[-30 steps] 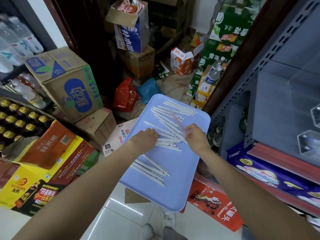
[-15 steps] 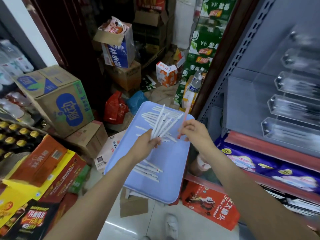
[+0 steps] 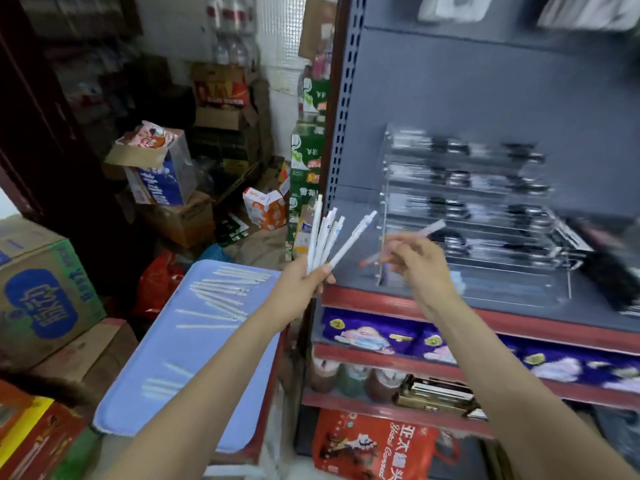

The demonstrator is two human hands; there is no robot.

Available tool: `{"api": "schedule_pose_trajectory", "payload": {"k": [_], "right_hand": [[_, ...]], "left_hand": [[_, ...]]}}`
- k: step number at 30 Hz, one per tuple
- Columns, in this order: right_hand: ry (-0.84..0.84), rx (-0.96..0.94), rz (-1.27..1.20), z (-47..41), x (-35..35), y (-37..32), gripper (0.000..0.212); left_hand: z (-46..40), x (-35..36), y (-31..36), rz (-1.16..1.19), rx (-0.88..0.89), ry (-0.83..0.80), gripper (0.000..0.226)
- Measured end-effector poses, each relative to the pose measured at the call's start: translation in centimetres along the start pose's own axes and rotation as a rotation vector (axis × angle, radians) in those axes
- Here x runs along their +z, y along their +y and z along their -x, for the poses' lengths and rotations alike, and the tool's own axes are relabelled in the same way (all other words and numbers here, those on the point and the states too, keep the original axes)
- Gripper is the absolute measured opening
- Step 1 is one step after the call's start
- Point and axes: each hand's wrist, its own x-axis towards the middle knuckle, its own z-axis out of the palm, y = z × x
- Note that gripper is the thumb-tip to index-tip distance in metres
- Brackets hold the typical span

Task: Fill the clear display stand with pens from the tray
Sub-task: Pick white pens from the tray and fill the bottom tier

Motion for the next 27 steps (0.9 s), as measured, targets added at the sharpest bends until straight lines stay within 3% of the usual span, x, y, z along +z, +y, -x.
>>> {"api": "schedule_pose_trajectory", "payload": {"k": [3,8,12,19,22,27], "right_hand": [[0.030,-0.059,0.007,-1.3,-4.7,-0.3,0.021],[-0.103,0.104,-0.085,-3.3,-9.6,0.1,0.024],[-0.216,0.027,0.073,-3.8,-10.9,0.7,0.018],[-0.224,0.166,-0.066,-4.4,-12.3,0.5,0.020],[-0.143,0.110,0.081,-4.5,-12.3,1.0,0.012],[-0.118,-0.150,0.671,-4.6,-12.7,1.4,0.002]], "left_hand": [[-0.4,3.6,1.6,0.003,0.006,0.050,0.012],[-0.1,7.9,3.1,-0.019,-0.006,0.156,0.018],[0.7,10.2,4.1,0.023,0.005,0.229,0.017],[1.6,11.4,5.2,0.051,-0.035,0.280,0.016],[1.6,11.0,5.0,0.073,-0.064,0.266,0.017],[1.2,10.7,4.8,0.167,-0.107,0.210,0.017]]}}
